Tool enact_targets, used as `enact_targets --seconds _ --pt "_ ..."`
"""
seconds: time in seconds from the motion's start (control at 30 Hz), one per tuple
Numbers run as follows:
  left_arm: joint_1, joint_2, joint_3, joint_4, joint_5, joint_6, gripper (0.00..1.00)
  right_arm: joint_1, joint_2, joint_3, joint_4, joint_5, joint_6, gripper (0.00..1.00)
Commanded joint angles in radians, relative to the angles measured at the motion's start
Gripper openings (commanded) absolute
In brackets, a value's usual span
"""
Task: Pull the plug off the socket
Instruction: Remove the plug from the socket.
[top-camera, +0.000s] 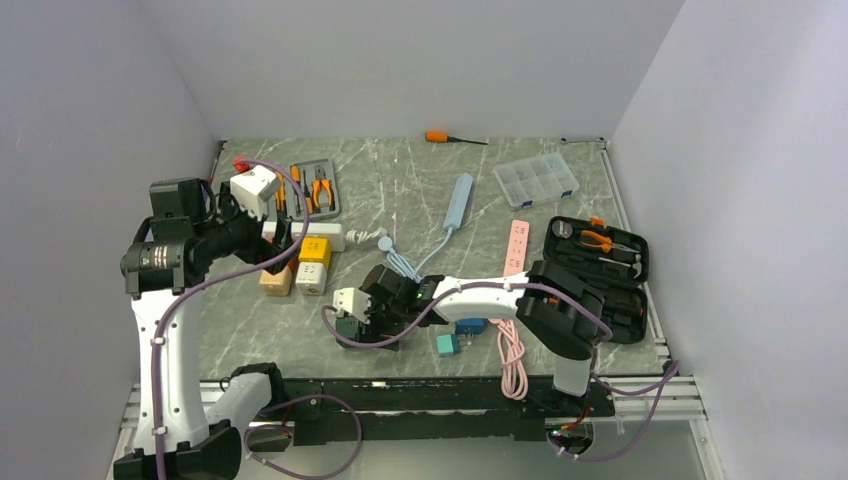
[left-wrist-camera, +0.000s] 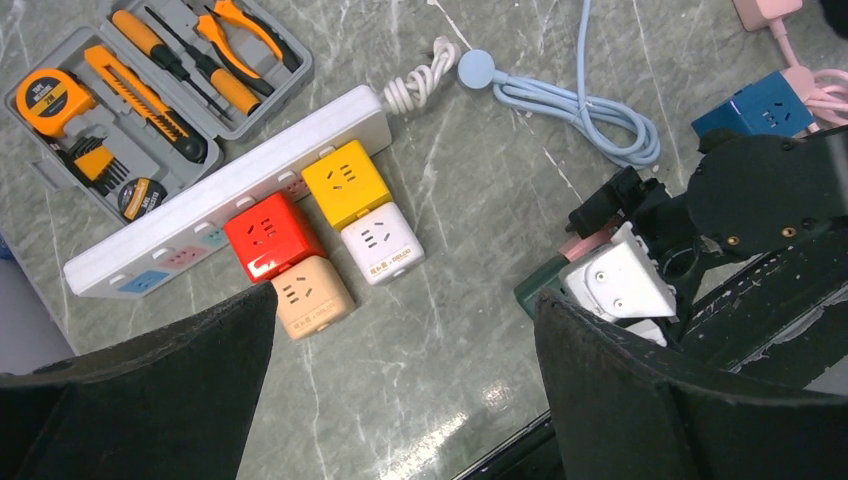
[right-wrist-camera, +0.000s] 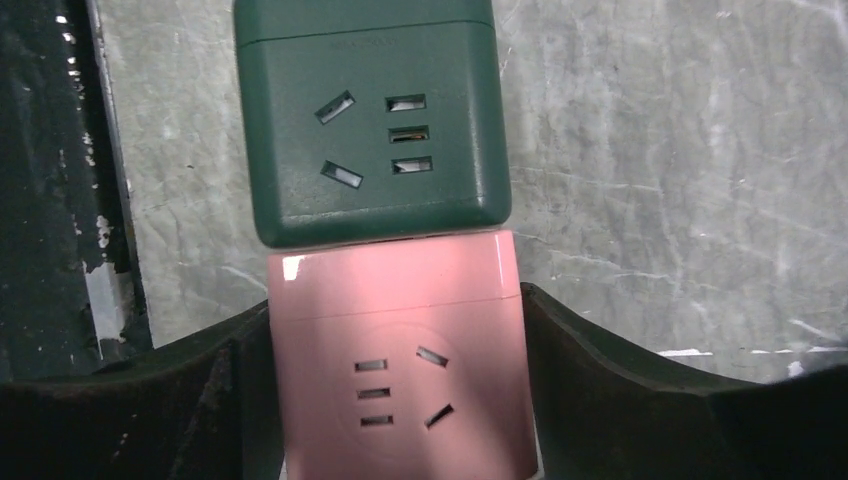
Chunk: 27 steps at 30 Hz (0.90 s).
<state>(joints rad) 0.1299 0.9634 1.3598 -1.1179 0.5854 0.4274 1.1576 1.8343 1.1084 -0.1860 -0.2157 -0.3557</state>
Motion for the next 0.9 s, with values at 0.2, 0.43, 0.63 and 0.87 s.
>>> enact_targets --seconds 0.2,0.43,0.63,0.87 --pt "0.005 -0.085 0.009 0.027 0.079 0.046 0.99 0.004 -0.009 0.003 0.043 0.035 0.055 0.24" --pt "0.004 -0.245 -0.1 -0.061 0.293 0.379 0.99 -0.001 -0.137 0.041 -0.023 0.045 0.168 0.0" --pt "0.005 -0.413 -0.223 -0.038 0.349 0.638 0.99 -0.038 -0.29 0.001 0.006 -0.059 0.316 0.0" --pt "0.005 -0.557 -0.319 0.042 0.53 0.764 0.99 -0.14 -0.364 0.02 -0.065 -0.283 0.441 0.0"
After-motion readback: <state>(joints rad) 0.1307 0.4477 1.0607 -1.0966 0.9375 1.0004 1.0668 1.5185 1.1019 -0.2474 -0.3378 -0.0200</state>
